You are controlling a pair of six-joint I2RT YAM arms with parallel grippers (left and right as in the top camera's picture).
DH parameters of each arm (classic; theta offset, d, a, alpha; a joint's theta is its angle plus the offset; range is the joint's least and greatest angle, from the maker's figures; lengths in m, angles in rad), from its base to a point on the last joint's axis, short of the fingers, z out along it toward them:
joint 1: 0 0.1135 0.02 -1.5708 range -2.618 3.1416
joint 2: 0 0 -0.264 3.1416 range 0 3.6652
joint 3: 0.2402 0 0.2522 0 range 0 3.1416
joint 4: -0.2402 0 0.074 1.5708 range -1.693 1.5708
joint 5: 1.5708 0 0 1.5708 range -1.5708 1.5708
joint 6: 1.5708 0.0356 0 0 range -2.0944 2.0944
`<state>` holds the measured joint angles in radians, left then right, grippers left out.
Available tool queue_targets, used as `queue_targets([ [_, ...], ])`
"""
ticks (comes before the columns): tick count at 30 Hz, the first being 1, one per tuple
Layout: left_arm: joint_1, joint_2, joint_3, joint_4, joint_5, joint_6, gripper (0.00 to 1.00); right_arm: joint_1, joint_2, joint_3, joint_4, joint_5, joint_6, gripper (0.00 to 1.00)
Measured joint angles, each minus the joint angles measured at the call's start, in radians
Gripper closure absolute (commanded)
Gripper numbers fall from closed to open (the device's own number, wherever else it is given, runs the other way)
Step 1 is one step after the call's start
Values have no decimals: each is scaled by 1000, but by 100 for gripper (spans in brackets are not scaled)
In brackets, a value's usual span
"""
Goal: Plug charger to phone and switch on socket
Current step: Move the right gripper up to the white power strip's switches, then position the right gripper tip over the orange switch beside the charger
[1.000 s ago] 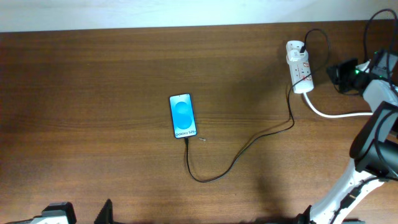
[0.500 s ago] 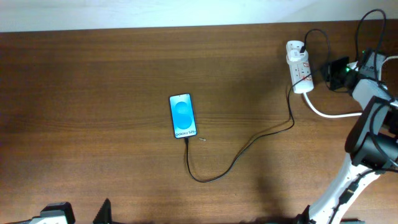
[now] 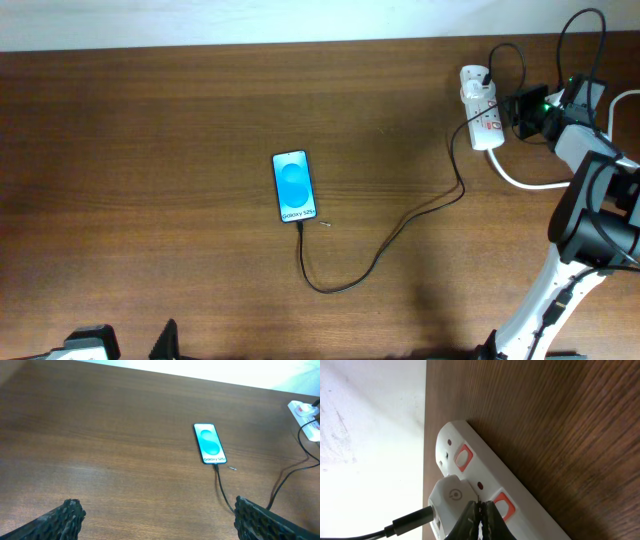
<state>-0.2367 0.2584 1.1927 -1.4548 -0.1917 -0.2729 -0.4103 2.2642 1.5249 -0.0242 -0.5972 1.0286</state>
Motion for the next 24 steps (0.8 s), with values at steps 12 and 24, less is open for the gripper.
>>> queue_targets([
  [12,0,0,0,0,0,0,1,31,0,0,-35,10,5,96],
  [24,0,0,0,0,0,0,1,44,0,0,-51,51,11,96],
])
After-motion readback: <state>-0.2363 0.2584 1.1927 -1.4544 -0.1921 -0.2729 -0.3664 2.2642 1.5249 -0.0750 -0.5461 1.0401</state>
